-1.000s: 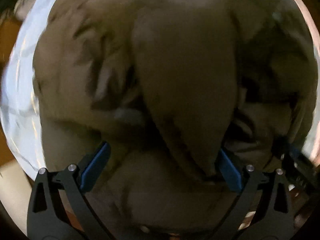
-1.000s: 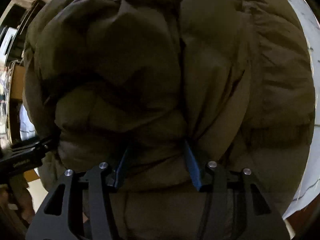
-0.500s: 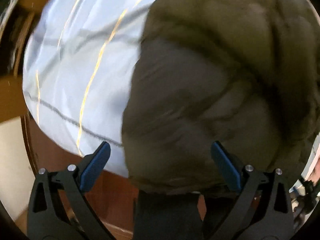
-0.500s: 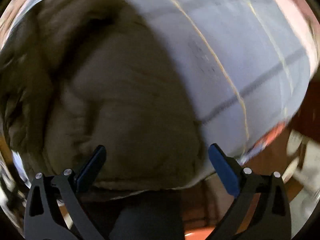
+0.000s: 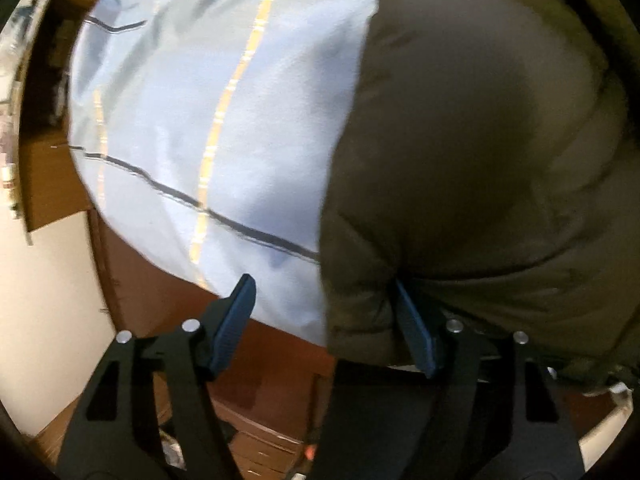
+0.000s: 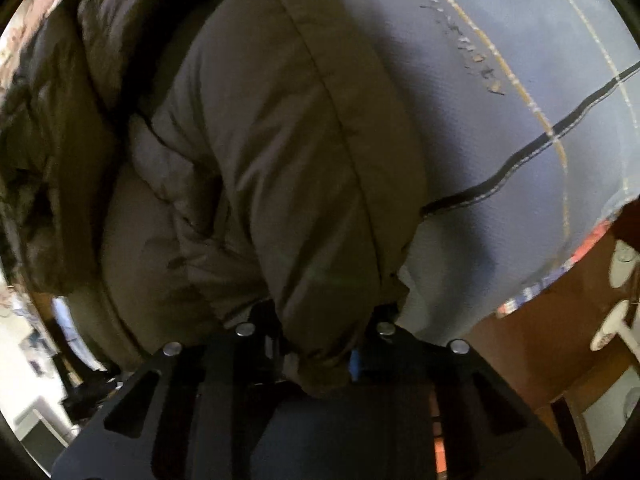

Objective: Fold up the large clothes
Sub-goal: 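Grasp the jacket hem with both tools and fold it toward the hood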

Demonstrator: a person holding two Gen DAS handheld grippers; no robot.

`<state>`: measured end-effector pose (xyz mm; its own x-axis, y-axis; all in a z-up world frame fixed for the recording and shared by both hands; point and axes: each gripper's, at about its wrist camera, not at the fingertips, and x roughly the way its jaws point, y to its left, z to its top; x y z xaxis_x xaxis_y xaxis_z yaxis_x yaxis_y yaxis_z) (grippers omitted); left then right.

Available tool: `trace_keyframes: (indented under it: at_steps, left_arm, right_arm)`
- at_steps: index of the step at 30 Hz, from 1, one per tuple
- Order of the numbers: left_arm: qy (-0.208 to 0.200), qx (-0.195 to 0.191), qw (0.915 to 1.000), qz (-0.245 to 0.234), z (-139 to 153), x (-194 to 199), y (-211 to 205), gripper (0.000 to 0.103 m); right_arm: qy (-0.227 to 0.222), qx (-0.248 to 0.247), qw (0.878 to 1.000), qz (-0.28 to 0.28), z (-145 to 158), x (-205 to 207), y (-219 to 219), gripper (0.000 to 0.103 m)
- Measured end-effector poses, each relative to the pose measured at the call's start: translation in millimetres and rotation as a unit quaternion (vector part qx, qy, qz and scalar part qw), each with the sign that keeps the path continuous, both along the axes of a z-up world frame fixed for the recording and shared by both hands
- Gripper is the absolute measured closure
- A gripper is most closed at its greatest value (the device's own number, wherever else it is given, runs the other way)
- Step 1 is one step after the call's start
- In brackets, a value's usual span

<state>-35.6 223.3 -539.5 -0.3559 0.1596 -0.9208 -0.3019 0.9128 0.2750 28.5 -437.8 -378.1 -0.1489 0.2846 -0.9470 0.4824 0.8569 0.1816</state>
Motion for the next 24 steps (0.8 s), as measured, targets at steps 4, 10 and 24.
trace_keyframes:
  at_steps: [4, 10, 24]
  left_arm:
    - [0.022, 0.0, 0.9998, 0.0, -11, 10, -1, 0.032]
    - [-0.052, -0.096, 0.9939, 0.008, 47, 3, -4, 0.003]
    - [0.062, -0.099, 0.993, 0.02, -7, 25, -11, 0.055]
  right_arm:
    - [0.019, -0.001, 1.0, 0.003, -18, -4, 10, 0.071]
    - [-0.022, 0.04, 0.998, -0.053, 9, -21, -15, 0.001]
    - [0.04, 0.047, 0.995, -0.083, -47, -50, -35, 0.077]
